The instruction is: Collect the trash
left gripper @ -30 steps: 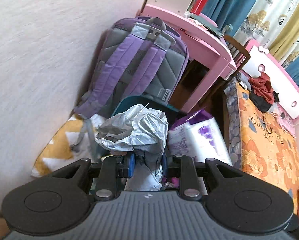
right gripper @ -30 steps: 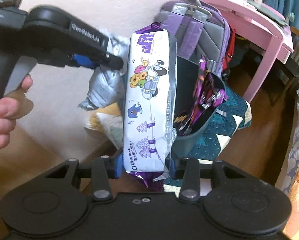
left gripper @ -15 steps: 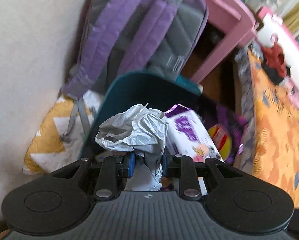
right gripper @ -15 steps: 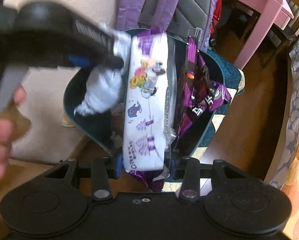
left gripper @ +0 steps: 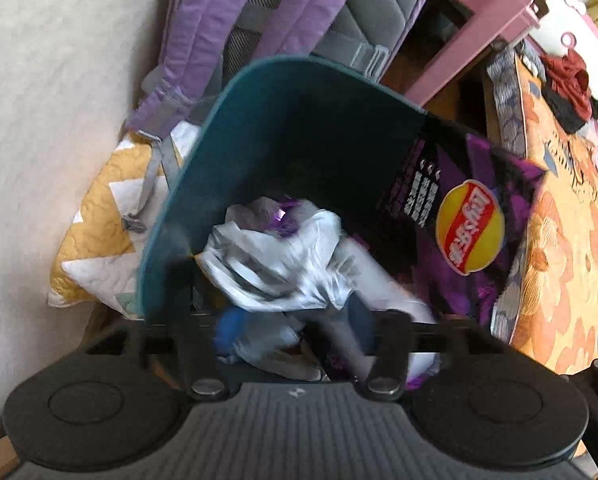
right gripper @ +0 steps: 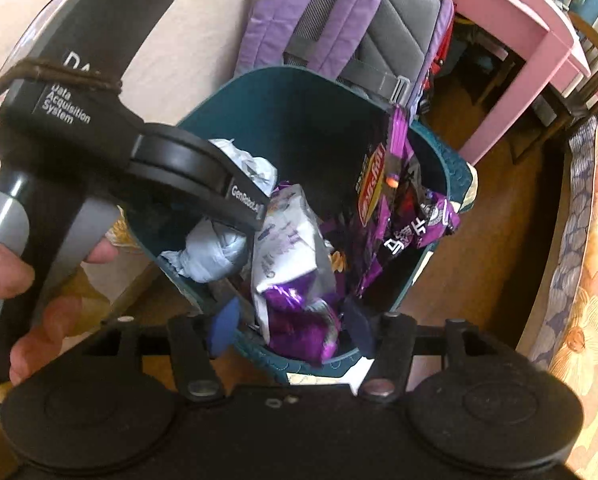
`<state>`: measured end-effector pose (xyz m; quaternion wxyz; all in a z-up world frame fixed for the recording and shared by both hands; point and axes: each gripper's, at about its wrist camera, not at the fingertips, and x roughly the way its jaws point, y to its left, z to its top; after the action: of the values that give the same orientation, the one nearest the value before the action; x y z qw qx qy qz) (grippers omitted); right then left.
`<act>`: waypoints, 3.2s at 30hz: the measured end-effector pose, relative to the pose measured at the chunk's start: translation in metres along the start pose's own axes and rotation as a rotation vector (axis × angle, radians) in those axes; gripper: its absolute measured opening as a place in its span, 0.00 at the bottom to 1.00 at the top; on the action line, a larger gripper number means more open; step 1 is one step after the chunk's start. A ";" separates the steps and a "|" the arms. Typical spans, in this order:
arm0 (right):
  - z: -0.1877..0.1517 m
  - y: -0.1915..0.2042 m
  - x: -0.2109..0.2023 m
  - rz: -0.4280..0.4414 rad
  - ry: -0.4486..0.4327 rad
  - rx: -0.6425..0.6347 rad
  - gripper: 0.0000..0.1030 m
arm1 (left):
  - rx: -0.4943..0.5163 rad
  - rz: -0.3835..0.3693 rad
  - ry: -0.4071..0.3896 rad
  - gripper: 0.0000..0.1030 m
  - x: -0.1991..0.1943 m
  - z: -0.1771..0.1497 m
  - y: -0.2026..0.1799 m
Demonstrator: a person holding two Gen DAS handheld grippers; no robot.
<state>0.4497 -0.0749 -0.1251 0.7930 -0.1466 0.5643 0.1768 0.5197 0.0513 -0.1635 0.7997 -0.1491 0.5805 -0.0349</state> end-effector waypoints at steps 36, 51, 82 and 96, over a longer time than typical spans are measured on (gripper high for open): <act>-0.124 -0.055 -0.254 0.213 -0.534 0.023 0.84 | 0.234 0.037 -0.560 0.75 -0.287 -0.172 -0.093; -0.178 -0.053 -0.292 0.273 -0.686 0.108 1.00 | 0.195 0.016 -0.613 0.86 -0.315 -0.218 -0.093; -0.207 -0.045 -0.304 0.186 -0.831 0.166 1.00 | 0.207 0.080 -0.673 1.00 -0.333 -0.249 -0.098; -0.206 -0.045 -0.307 0.174 -0.844 0.170 1.00 | 0.163 0.085 -0.745 1.00 -0.345 -0.251 -0.093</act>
<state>0.2031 -0.2393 0.1012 0.9454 0.0525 0.2138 0.2402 0.1835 -0.0077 0.1081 0.9659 -0.0632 0.2509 0.0088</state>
